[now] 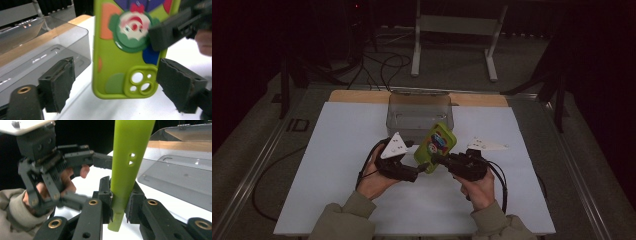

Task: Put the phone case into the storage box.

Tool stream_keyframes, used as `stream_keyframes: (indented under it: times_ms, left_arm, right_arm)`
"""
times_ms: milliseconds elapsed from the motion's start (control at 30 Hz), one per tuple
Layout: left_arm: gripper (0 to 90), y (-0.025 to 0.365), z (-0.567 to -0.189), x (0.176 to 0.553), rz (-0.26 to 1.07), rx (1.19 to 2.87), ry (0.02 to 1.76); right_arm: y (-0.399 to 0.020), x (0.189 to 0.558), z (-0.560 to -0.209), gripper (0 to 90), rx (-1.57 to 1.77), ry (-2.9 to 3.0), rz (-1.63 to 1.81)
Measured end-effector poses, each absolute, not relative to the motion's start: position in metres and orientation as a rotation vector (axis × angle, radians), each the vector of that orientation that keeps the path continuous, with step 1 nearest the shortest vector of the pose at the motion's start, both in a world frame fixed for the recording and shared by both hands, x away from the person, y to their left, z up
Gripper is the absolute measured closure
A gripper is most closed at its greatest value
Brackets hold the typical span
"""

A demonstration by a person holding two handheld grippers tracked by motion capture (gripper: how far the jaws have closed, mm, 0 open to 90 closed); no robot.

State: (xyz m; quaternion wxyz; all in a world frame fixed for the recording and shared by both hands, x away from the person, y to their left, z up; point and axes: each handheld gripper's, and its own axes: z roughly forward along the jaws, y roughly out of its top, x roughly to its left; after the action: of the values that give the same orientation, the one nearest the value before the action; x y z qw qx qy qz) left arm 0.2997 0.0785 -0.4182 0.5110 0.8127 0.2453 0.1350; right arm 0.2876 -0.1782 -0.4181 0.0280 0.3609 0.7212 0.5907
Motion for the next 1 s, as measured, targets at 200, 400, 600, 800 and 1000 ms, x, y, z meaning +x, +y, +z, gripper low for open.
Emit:
stream_keyframes:
  times_ms: [200, 400, 600, 800, 1000]
  left_arm:
    - [24.2, 0.090, -0.415, 0.307, 0.240, 1.946, 0.589]
    - [29.8, 0.092, -0.415, 0.310, 0.156, 1.943, 0.537]
    - [35.2, 0.089, -0.416, 0.309, 0.073, 1.957, 0.464]
    - [45.7, 0.087, -0.417, 0.310, -0.009, 1.957, 0.414]
    - [59.1, 0.089, -0.418, 0.310, -0.049, 1.963, 0.387]
  right_arm:
    - [-0.180, 0.285, -0.418, 78.3, 1.063, 2.266, 1.828]
    - [-0.181, 0.282, -0.417, 78.2, 0.967, 2.320, 1.858]
    - [-0.182, 0.282, -0.416, 78.3, 0.861, 2.385, 1.890]
    - [-0.181, 0.281, -0.416, 78.3, 0.776, 2.428, 1.896]
    - [-0.184, 0.282, -0.417, 78.2, 0.729, 2.456, 1.881]
